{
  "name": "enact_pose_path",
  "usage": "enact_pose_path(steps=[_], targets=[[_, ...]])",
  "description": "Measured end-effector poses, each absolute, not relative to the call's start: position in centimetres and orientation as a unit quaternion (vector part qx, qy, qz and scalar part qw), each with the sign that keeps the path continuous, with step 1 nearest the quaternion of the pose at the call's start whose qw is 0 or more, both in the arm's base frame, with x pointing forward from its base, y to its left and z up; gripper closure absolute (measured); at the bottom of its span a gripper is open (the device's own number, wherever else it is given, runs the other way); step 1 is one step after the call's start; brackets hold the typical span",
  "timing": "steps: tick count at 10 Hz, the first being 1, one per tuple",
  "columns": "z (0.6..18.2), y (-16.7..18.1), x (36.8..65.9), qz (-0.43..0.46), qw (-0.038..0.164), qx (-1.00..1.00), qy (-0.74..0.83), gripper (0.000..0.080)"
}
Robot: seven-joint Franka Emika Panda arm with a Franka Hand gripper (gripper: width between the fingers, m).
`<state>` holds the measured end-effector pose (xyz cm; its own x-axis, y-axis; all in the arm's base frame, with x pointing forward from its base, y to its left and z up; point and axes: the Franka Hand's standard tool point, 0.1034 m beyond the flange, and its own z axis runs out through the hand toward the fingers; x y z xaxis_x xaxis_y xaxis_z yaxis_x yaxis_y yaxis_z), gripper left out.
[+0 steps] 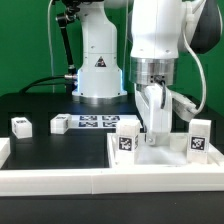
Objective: Assemble square table
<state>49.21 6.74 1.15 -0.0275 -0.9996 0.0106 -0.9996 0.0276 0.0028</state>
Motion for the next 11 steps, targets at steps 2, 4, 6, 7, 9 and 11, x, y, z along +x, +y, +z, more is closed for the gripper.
enact_pose_path(steps=[2,4,6,7,9,11], targets=[[1.1,6.7,49.2,0.003,0.005,0.697,-0.717,0.0739],[1.1,6.7,49.2,0.003,0.005,0.698,-0.717,0.0739],[1.1,6.7,49.2,0.003,0.005,0.698,-0.716,0.0739],[1.2,6.7,49.3,0.004,0.004,0.707,-0.707,0.0739],[1.0,4.8,48.6,-0.011,0.014,0.771,-0.637,0.0734],[1.0,2.8,47.9,-0.027,0.02,0.808,-0.588,0.073]])
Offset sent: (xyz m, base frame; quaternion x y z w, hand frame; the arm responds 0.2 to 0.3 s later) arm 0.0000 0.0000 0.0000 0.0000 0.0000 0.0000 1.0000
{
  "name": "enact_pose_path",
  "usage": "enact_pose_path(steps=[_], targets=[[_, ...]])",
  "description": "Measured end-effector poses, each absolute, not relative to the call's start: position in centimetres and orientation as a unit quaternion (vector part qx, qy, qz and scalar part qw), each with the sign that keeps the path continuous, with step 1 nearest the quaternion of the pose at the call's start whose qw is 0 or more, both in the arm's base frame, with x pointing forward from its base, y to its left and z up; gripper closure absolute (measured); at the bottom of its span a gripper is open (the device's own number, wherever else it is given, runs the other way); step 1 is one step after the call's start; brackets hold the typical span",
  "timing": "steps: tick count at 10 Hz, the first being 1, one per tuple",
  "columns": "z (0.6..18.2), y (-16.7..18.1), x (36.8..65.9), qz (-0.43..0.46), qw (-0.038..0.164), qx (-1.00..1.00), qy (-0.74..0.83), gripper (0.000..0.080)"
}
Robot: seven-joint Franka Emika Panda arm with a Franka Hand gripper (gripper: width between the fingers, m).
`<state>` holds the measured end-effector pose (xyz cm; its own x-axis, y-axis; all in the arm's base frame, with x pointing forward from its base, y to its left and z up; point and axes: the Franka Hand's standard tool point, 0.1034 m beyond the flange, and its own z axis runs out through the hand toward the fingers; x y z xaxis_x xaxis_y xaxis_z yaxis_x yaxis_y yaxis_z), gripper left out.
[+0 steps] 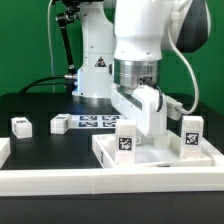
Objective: Assemble square table
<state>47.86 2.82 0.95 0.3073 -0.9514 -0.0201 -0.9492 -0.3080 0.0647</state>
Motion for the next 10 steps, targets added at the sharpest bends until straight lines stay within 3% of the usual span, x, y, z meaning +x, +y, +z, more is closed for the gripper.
enact_pose_path(steps=[10], targets=[[1.3,-2.0,47.9,-0.015,0.022,0.937,-0.349,0.0727]])
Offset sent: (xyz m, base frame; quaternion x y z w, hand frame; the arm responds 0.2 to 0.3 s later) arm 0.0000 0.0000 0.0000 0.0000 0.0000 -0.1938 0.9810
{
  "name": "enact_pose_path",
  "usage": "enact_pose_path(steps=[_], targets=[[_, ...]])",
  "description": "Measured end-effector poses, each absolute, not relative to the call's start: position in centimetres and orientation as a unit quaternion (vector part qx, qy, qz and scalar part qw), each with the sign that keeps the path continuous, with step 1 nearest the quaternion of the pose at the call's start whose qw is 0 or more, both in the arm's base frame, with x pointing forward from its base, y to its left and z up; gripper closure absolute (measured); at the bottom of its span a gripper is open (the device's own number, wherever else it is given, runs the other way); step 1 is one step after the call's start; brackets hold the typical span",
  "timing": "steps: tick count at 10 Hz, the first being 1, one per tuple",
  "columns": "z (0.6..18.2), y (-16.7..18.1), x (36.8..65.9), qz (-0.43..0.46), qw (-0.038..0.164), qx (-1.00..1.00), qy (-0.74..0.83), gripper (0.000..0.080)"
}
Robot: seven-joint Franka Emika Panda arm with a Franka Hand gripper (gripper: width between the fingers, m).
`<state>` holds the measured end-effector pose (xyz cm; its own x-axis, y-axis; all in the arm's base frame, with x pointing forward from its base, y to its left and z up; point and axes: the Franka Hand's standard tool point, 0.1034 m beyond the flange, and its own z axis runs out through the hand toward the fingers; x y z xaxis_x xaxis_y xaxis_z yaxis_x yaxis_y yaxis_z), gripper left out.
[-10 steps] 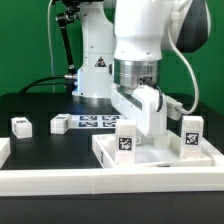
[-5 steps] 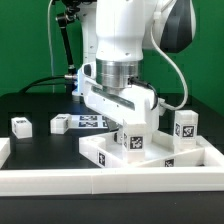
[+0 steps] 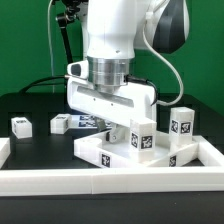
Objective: Assemble square table
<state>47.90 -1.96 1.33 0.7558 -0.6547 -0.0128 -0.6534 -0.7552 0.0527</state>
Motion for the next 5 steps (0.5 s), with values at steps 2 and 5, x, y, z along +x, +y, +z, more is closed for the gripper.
enact_pose_path(steps=[2,5], targets=[[1.44,-2.55,48.17,-0.009,0.022,0.956,-0.293,0.0728],[1.6,-2.46,48.83,-0.009,0.027,0.981,-0.19,0.073]])
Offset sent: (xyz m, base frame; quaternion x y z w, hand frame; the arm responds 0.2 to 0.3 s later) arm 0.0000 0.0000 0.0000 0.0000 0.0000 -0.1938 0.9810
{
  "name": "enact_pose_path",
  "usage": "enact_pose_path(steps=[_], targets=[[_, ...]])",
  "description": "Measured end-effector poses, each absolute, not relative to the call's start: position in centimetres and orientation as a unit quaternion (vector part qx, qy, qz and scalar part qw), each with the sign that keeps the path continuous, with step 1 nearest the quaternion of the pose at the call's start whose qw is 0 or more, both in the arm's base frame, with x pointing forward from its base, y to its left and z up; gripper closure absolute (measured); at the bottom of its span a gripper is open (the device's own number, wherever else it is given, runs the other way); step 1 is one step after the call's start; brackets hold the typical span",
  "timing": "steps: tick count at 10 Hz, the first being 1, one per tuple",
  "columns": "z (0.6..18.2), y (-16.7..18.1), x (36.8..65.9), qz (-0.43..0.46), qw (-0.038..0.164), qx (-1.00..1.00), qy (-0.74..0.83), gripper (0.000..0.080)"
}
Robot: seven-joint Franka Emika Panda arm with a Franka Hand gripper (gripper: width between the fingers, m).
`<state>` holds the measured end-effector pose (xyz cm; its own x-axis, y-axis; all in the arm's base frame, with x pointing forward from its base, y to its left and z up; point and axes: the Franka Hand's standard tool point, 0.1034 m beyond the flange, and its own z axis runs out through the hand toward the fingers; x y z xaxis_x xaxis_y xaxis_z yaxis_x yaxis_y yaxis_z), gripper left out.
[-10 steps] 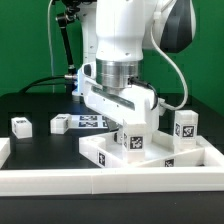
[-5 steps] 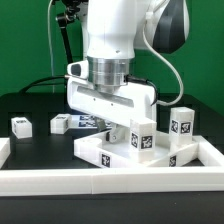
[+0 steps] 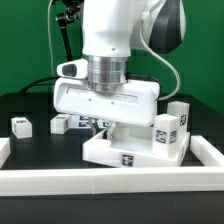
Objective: Assemble square table
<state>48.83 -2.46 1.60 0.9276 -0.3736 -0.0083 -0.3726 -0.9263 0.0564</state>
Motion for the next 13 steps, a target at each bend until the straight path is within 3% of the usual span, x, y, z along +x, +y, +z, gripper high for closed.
enact_pose_path(steps=[13], targets=[[2.1,-3.2,51.3,-0.029,0.064,0.947,0.312,0.0733]])
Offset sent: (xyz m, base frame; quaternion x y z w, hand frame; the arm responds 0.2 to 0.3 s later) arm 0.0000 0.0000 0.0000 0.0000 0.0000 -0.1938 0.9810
